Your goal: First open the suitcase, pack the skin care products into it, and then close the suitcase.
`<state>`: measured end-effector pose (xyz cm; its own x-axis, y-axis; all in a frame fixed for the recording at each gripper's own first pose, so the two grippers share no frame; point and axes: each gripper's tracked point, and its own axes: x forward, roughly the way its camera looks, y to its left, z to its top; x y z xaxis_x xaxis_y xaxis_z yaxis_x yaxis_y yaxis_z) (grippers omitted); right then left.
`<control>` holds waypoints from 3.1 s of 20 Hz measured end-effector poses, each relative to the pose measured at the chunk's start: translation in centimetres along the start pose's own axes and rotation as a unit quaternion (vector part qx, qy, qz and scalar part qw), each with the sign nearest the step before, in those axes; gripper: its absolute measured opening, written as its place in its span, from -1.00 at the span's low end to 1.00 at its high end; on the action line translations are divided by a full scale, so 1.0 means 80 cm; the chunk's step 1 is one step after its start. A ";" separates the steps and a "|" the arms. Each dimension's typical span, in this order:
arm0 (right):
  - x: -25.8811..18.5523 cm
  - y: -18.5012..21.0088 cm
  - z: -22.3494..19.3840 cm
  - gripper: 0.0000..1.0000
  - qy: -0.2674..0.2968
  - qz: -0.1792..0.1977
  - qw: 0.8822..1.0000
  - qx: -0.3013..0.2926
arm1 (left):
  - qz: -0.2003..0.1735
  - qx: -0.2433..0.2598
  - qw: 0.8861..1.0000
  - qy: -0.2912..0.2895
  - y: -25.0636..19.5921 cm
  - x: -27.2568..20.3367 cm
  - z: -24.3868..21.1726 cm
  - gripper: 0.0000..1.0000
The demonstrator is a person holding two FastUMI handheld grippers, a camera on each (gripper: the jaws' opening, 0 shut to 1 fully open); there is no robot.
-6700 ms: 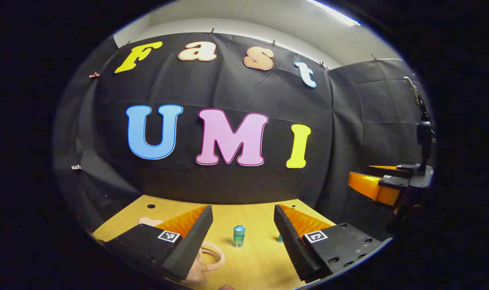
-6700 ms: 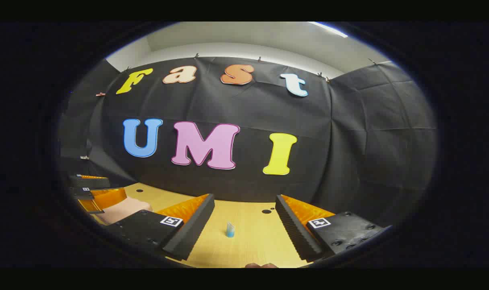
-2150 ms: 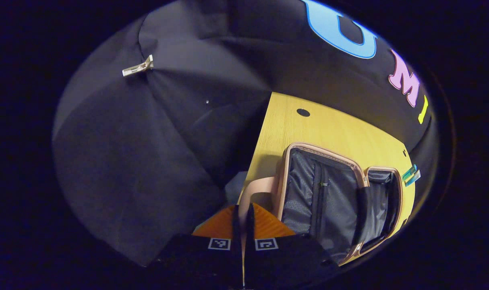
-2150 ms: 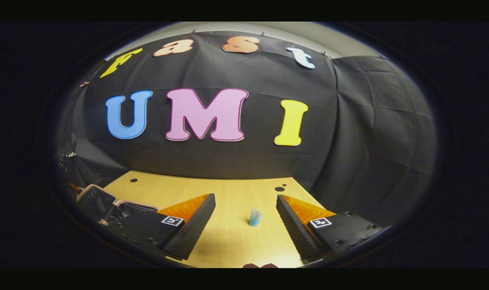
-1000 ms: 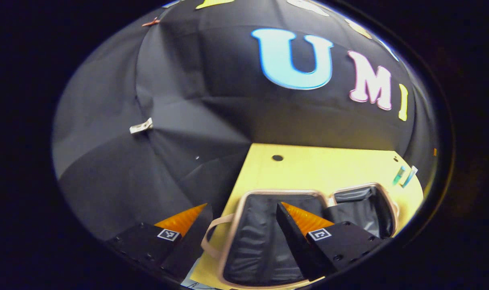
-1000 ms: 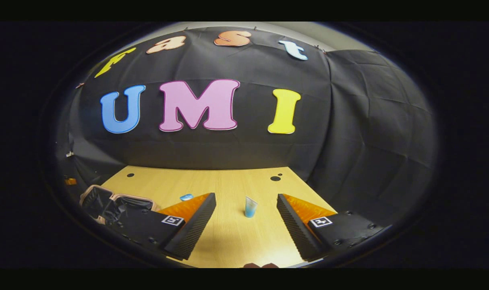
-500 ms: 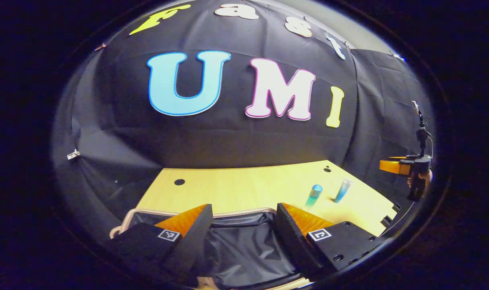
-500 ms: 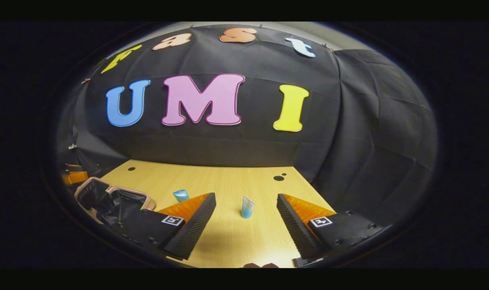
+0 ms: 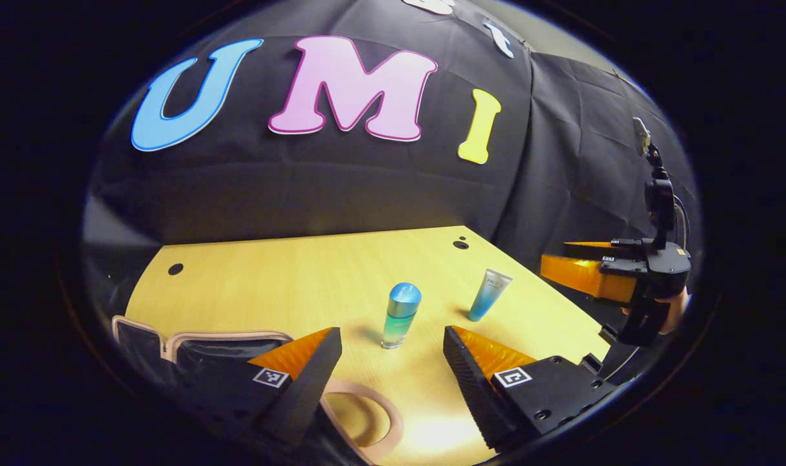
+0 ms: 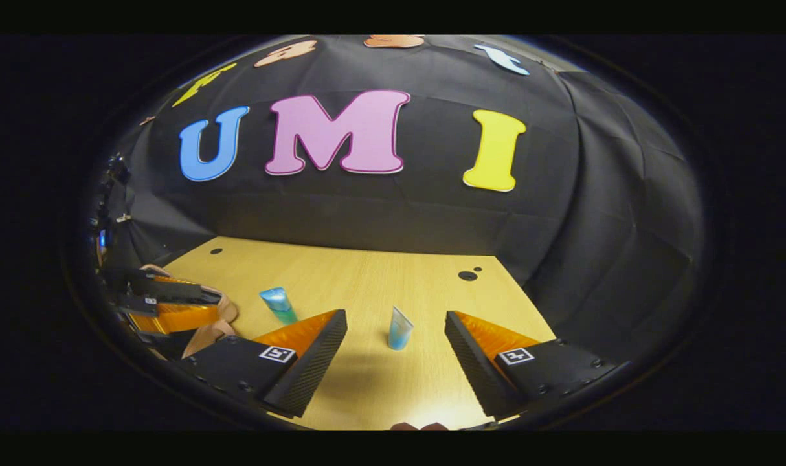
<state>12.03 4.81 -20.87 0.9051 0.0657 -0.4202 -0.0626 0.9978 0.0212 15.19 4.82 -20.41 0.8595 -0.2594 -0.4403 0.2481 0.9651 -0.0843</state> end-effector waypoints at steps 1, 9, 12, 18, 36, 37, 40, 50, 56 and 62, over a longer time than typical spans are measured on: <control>0.007 -0.001 -0.006 0.94 0.005 0.004 1.000 -0.005 | -0.003 -0.004 1.000 0.006 -0.007 0.019 -0.004 0.99; 0.081 -0.001 -0.049 0.95 0.041 0.041 0.998 -0.023 | 0.038 -0.013 0.998 0.049 0.000 0.139 -0.038 0.99; 0.107 -0.004 -0.062 0.94 0.050 0.050 0.997 -0.028 | 0.048 -0.026 0.997 0.057 0.009 0.159 -0.048 0.94; 0.152 -0.013 -0.100 0.89 0.084 0.049 0.995 -0.020 | 0.056 -0.028 0.995 0.076 0.010 0.188 -0.060 0.02; 0.079 0.018 -0.086 -0.54 0.093 0.046 0.994 0.029 | -0.032 -0.023 0.990 0.137 0.018 0.024 0.025 -0.13; 0.064 0.026 -0.077 -0.43 0.084 0.054 0.995 0.026 | -0.026 -0.011 0.987 0.156 0.037 -0.009 0.023 -0.13; 0.027 0.066 -0.069 -0.43 0.075 0.087 0.993 0.024 | 0.002 -0.016 0.975 0.224 0.097 -0.095 -0.006 -0.14; -0.040 0.168 -0.072 -0.43 0.092 0.137 0.986 0.027 | 0.093 -0.122 0.887 0.436 0.217 -0.186 -0.221 -0.12; -0.070 0.201 -0.073 -0.43 0.112 0.154 0.982 0.010 | 0.080 -0.126 0.874 0.462 0.216 -0.180 -0.271 -0.11; -0.090 0.271 -0.086 -0.57 0.149 0.199 0.969 0.007 | 0.074 -0.143 0.883 0.442 0.219 -0.170 -0.277 -0.06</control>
<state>1.24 25.95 -23.58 0.6487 0.4430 -0.6189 -0.3740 0.8937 0.2477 -2.01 26.11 -35.72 0.1578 -0.1227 -0.9798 -0.0692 0.9884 -0.1349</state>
